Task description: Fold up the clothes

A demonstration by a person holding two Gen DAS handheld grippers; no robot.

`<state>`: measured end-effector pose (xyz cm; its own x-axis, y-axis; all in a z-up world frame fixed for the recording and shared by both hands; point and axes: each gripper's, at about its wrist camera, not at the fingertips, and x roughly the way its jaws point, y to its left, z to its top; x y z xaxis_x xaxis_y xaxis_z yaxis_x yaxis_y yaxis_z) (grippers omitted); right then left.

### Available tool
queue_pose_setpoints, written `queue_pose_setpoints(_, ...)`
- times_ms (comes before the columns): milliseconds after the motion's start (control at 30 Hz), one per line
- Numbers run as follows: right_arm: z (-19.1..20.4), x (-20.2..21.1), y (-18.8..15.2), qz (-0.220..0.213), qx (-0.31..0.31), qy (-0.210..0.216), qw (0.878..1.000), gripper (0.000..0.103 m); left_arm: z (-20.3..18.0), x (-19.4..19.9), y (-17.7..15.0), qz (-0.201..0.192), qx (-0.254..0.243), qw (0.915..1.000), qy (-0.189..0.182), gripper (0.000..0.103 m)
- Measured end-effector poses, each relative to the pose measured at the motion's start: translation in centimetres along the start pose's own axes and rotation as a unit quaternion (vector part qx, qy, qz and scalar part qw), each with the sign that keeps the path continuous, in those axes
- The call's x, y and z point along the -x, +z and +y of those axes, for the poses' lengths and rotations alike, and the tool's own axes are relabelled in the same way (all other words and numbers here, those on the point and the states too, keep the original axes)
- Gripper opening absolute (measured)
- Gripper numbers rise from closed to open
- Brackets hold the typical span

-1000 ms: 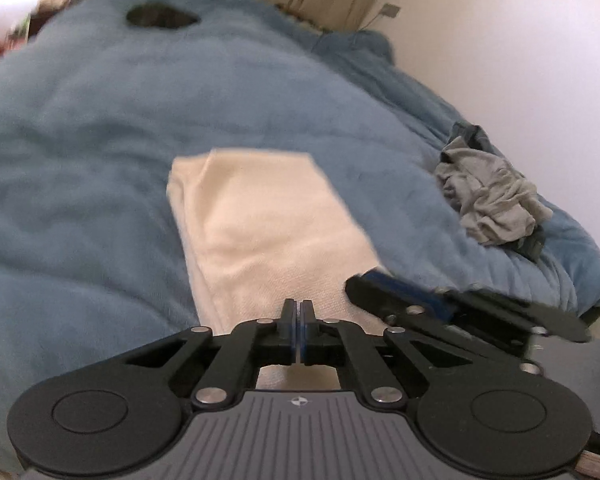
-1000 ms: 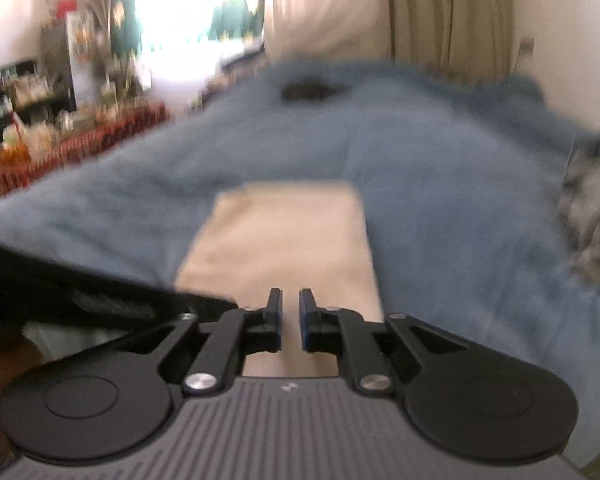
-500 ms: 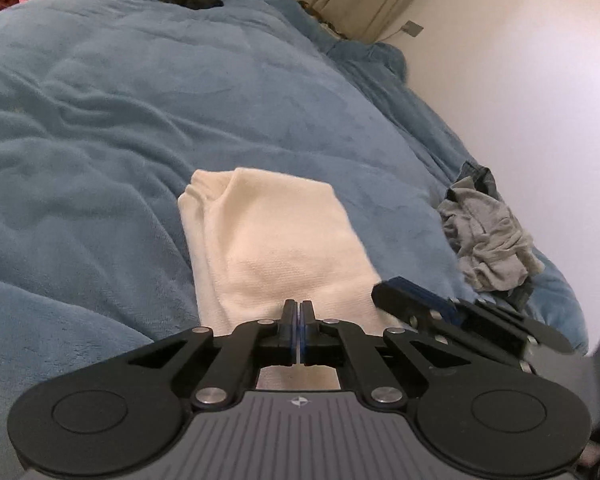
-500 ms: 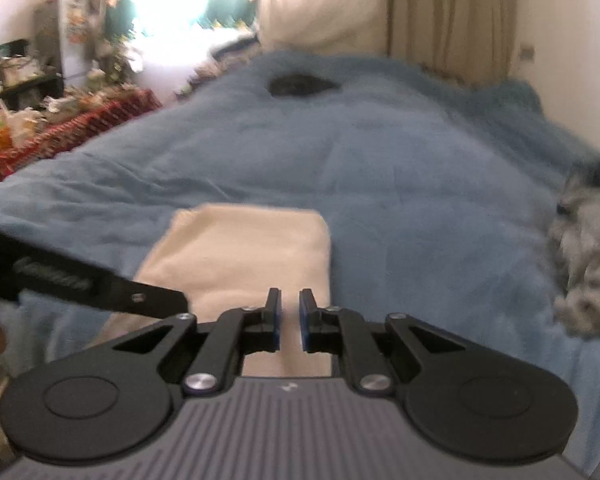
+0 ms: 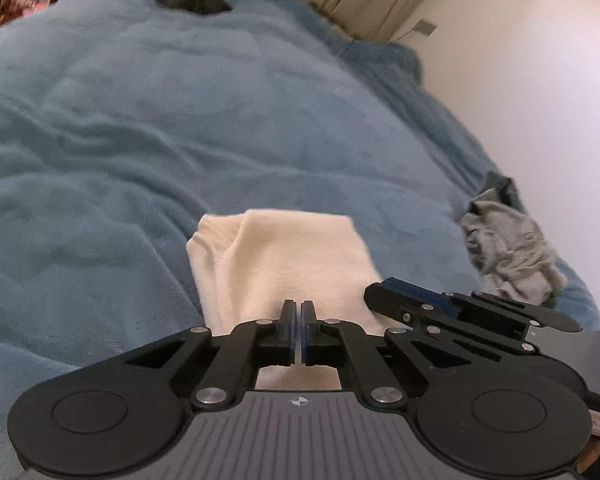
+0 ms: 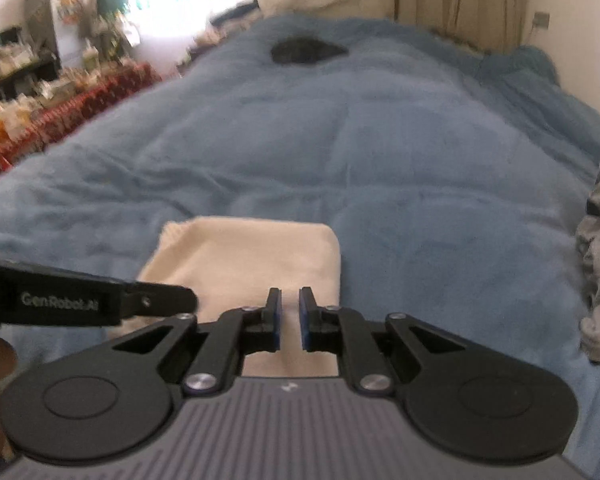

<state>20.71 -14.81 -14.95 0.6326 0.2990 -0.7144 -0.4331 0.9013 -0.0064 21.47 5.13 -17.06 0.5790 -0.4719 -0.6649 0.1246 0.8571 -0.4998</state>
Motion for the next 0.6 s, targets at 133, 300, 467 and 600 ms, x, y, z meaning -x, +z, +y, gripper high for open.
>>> queue_pose_setpoints(133,0.1,0.1,0.5,0.001,0.002,0.004,1.000,0.010,0.5,0.6,1.1,-0.008,0.014,0.9998,-0.007,0.002)
queue_pose_setpoints(300,-0.3,-0.4,3.1,-0.006,-0.008,0.023,1.000,0.010,0.3,-0.4,3.5,-0.015,0.019,0.9997,-0.005,0.002)
queue_pose_setpoints(467,-0.5,-2.4,4.6,0.016,-0.022,0.028,0.999,0.010,0.6,-2.3,4.7,0.000,0.028,0.9993,0.026,0.002)
queue_pose_setpoints(600,-1.0,-4.0,5.5,0.034,-0.033,0.049,0.998,0.010,1.8,-2.0,4.0,-0.001,0.047,0.9984,0.030,0.003)
